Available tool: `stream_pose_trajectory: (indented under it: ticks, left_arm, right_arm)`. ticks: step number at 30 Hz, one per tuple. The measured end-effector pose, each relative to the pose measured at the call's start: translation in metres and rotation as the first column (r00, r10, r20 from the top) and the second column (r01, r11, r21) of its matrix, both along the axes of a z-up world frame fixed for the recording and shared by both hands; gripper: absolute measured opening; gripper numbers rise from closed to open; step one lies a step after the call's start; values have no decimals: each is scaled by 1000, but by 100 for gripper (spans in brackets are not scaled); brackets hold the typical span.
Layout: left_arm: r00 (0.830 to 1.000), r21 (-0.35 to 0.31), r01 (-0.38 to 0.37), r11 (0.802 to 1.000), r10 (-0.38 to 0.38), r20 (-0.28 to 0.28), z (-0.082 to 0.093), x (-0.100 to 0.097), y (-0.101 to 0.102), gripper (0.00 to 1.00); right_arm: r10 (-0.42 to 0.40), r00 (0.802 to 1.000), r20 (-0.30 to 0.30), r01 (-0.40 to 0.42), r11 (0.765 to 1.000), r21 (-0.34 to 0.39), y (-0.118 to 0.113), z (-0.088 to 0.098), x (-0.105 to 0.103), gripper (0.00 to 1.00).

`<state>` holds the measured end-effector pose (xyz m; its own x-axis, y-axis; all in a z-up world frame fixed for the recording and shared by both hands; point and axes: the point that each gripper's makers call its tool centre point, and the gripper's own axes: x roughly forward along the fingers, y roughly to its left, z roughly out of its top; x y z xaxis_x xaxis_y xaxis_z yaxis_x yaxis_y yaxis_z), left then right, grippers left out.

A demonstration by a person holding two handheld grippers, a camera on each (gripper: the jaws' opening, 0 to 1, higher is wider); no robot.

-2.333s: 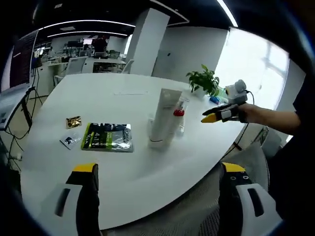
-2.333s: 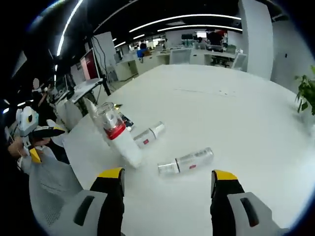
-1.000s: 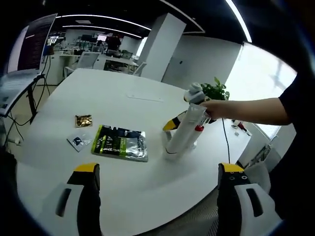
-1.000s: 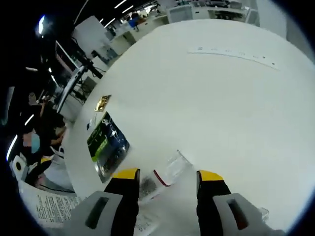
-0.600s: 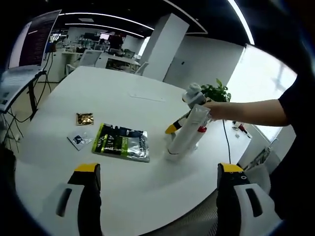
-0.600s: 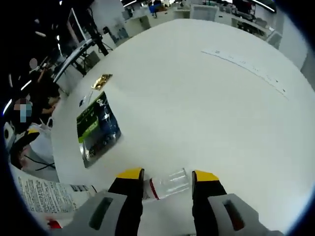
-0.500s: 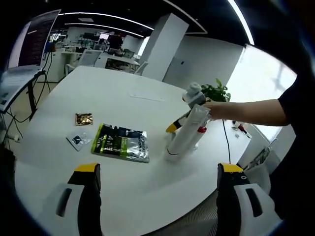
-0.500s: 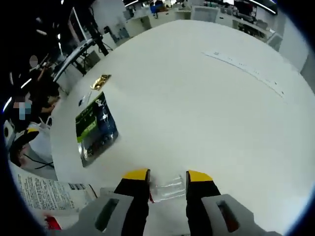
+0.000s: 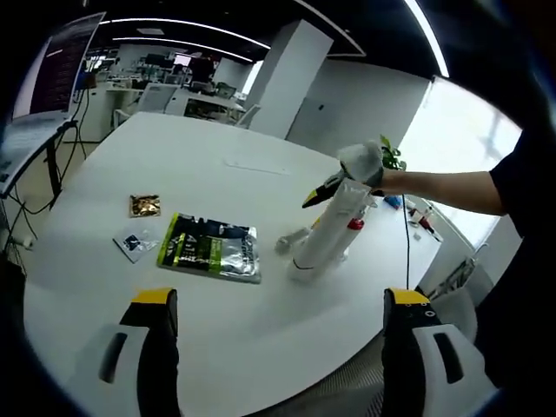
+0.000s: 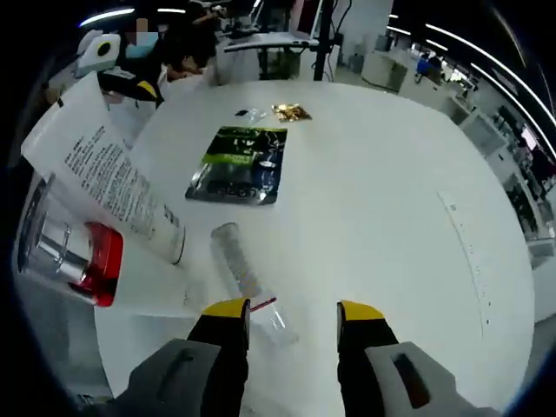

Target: Arrange the skincare products in the storage area until every visible bottle or jar stands upright without overlapping.

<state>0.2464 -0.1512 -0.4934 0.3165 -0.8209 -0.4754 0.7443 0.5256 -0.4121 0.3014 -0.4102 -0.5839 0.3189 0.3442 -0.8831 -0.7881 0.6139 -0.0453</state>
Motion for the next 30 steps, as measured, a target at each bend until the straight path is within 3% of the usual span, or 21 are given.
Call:
stream_pose_trajectory:
  ticks: [6, 9, 12, 13, 14, 15, 19, 22, 26, 30]
  left_arm:
    - [1000, -2, 5, 1000, -5, -3, 0, 0, -4, 91]
    - [1000, 2, 5, 1000, -5, -5, -1, 0, -4, 91]
    - [1000, 2, -3, 1000, 3, -8, -1, 0, -2, 91]
    - [1000, 3, -6, 1000, 6, -9, -1, 0, -1, 91]
    - [1000, 5, -8, 1000, 8, -9, -2, -1, 0, 91]
    - [1000, 7, -11, 1000, 11, -10, -2, -1, 0, 91]
    - [1000, 1, -21, 1000, 21, -22, -4, -1, 0, 91]
    - [999, -4, -20, 1000, 20, -25, -3, -1, -3, 90]
    - [1000, -9, -5, 1000, 5, -10, 5, -1, -12, 90]
    - [1000, -13, 25, 1000, -25, 17, 15, -1, -20, 91]
  right_arm:
    - [102, 994, -44, -103, 995, -15, 16, -21, 0, 34]
    - [120, 991, -64, -122, 992, -28, 22, -28, 0, 26]
    - [141, 981, -129, -151, 986, -66, 20, -47, -9, 15]
    - [148, 982, -114, -157, 984, -81, 20, -49, -7, 14]
    - [230, 969, -92, -238, 967, -87, 20, -42, -9, 13]
    - [166, 982, -95, -173, 982, -78, 21, -43, -8, 13]
    - [208, 977, -44, -210, 977, -31, 22, -44, -10, 12]
    - [163, 987, -1, -163, 986, 28, 23, -44, -11, 11]
    - [26, 1000, 4, -27, 996, 84, 25, -42, -10, 10]
    - [34, 999, 10, -34, 999, 7, 7, -36, -8, 9]
